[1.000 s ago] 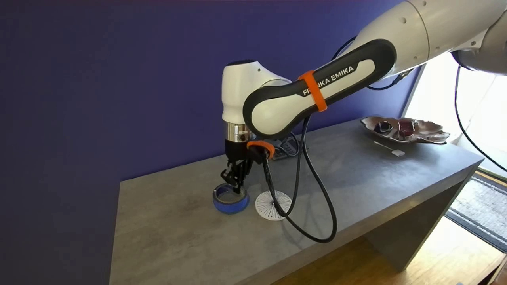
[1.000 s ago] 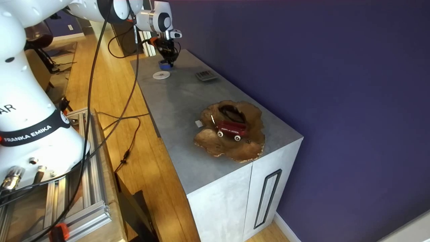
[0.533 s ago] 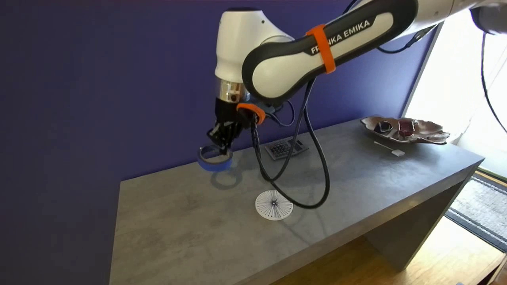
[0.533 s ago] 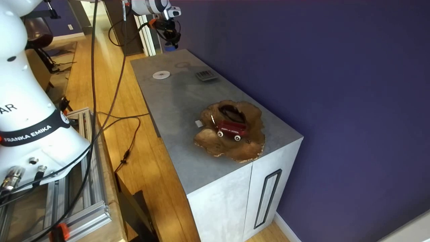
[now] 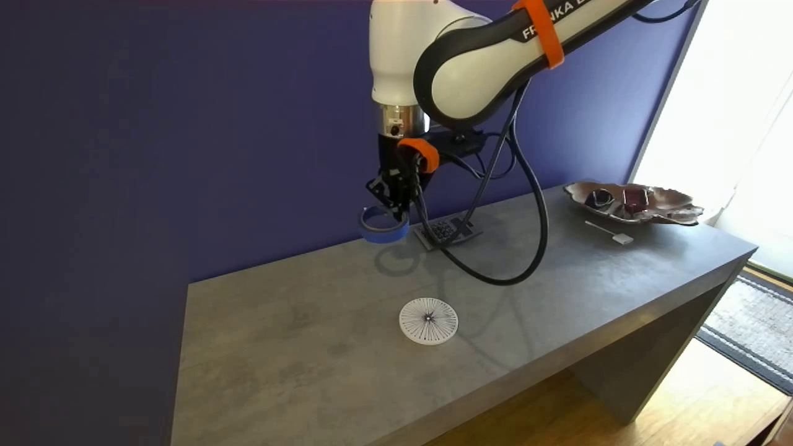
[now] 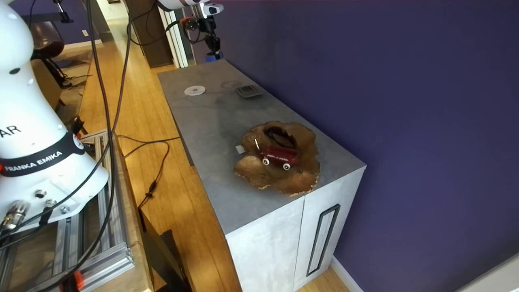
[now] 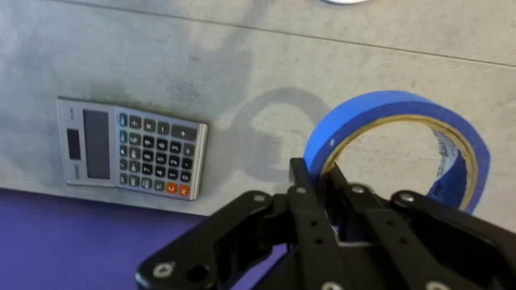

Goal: Put blue masking tape on the wooden tray

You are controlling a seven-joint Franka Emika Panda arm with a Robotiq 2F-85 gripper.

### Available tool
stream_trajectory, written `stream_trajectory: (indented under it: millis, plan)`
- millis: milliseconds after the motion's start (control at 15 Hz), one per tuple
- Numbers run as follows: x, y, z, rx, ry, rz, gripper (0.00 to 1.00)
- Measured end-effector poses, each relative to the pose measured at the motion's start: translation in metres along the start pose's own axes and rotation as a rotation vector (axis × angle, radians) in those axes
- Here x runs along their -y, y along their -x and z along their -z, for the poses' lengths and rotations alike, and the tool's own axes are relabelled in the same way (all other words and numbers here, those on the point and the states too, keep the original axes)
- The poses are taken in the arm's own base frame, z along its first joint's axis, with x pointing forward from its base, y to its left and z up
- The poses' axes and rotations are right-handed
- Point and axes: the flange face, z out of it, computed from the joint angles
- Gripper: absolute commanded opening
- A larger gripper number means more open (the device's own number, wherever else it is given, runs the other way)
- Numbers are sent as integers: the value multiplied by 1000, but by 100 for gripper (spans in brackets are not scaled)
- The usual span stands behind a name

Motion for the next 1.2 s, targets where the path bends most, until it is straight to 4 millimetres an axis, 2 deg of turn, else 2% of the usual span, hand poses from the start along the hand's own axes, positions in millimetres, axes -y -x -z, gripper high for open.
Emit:
stream_trajectory:
  millis: [400,467,667,733,867,1067,1200]
  plan:
    - [-12,12,-2,28,2,-59,13]
    - [-12,12,-1,28,1,-60,3]
    - [-13,11,-3,28,4,-62,3]
    - [-20,7,-5,36,3,-78,3]
    - [-51,-6,-11,73,-6,-124,3]
    - [-120,-25,-16,119,-61,-181,3]
    - [-162,-29,-16,146,-85,-211,3]
